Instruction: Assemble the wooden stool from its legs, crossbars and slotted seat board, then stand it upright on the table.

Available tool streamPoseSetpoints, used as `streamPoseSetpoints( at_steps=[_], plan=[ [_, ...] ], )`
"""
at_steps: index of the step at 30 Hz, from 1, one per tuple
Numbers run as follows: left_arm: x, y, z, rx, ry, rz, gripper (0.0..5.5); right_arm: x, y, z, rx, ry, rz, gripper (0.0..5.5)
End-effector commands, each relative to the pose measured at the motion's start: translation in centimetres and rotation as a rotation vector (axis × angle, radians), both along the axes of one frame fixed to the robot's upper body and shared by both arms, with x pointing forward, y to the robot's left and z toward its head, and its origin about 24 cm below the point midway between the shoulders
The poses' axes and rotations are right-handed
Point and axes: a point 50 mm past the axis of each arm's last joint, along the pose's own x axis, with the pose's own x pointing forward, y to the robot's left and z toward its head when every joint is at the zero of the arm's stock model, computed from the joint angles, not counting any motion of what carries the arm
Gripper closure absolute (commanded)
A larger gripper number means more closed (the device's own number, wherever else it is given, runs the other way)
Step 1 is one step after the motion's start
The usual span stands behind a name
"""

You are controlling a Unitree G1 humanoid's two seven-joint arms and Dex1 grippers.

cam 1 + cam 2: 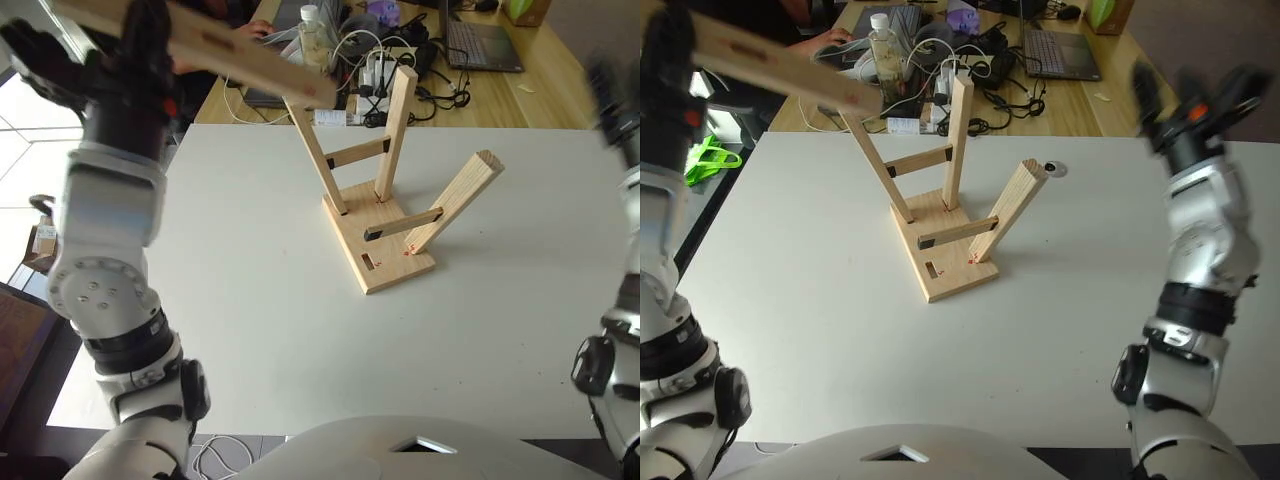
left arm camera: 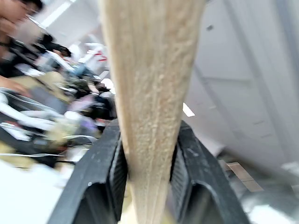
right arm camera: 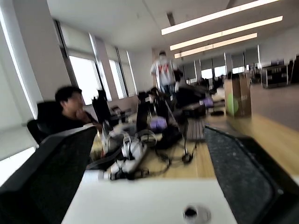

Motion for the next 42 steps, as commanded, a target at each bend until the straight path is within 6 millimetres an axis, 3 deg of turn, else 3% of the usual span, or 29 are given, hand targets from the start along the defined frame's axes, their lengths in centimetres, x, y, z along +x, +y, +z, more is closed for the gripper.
streamPoseSetpoints(
  at_steps=[1,3,6,10,14,18,25,32,42],
  plan=[
    [-1.0,-1.0,-3.5,0.286,0.093,0.087,4.47,-3.6,4.2,-8.2,-0.161,0.282,0.121,1.26],
    [-1.6,-1.8,-5.8,0.296,0.164,0.099,4.47,-5.3,6.1,-10.0,-0.172,0.331,0.180,1.26],
    [-2.4,-4.0,-7.8,0.285,0.220,0.049,4.47,-6.8,8.7,-11.0,-0.152,0.358,0.248,1.26],
    [-3.1,-5.4,-8.8,0.291,0.248,0.010,4.47,-8.0,10.7,-11.1,-0.125,0.370,0.305,1.26],
    [-3.5,-5.4,-9.3,0.312,0.273,0.004,4.47,-9.0,12.0,-10.9,-0.111,0.383,0.371,1.26],
    [-4.2,-5.2,-10.3,0.290,0.331,0.004,4.47,-9.5,12.2,-10.7,-0.118,0.390,0.392,1.26],
    [-6.5,-5.4,-12.0,0.095,0.455,-0.019,4.47,-10.2,11.5,-10.7,-0.117,0.410,0.356,1.26],
    [-6.8,-4.8,-12.5,0.269,0.467,0.048,4.47,-10.2,11.1,-10.4,-0.108,0.399,0.326,1.26],
    [-6.8,-4.4,-12.5,0.280,0.440,0.144,4.47,-9.9,10.9,-10.2,-0.105,0.390,0.310,1.26]
  ],
)
